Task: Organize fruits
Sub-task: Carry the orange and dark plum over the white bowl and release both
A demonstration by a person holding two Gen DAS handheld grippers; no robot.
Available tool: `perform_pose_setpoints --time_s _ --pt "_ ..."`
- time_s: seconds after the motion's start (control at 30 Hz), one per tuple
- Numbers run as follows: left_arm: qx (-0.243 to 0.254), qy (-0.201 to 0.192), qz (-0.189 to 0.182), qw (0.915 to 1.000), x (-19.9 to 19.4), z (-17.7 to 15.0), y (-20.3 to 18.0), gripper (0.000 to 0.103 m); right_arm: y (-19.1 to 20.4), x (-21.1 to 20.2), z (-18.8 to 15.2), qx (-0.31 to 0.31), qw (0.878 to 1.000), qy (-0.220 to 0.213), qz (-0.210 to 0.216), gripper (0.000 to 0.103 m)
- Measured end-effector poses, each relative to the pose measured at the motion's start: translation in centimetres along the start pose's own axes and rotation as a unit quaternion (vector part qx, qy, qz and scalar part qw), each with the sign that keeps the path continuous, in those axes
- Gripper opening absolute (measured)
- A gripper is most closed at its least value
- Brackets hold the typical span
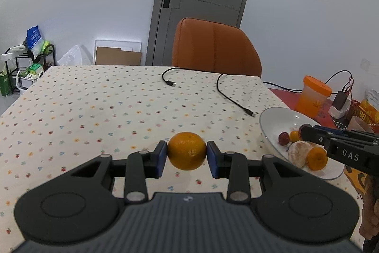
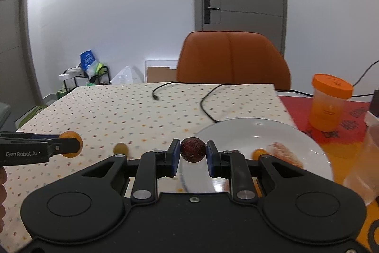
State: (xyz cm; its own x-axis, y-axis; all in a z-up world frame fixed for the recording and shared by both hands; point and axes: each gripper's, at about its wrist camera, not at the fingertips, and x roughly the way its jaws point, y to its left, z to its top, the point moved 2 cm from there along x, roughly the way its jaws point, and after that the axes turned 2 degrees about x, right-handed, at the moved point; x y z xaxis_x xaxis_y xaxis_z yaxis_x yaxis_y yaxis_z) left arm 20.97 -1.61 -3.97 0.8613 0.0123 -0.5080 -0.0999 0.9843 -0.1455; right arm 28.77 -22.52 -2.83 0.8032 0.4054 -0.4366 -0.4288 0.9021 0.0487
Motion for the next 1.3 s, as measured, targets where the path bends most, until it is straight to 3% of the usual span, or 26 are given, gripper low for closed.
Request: perform_pose_setpoints --time_s 0.93,1.0,1.13,1.3 --pt "0.047 -0.007 -0.032 0.9983 2.5 2.0 -5.4 0.035 -6.5 2.1 0.5 0.021 0.997 -0.015 -0.066 0.022" --pt "0.051 -0.004 -0.036 0.998 2.8 2.0 -5.8 0.035 -6.7 2.4 0.5 0.023 0.998 -0.01 -0.065 0.031" --pt "0.063 -0.003 -0.05 0.9968 3.3 2.2 -6.8 0.035 -7.0 1.9 0.2 0.016 0.997 -0.016 -0.078 0.037" --pt "0.066 -0.001 -0.074 0.9951 3.7 2.4 -8.2 0.035 -8.2 0.2 -0.5 0.026 0.996 -0.014 -0.085 0.052"
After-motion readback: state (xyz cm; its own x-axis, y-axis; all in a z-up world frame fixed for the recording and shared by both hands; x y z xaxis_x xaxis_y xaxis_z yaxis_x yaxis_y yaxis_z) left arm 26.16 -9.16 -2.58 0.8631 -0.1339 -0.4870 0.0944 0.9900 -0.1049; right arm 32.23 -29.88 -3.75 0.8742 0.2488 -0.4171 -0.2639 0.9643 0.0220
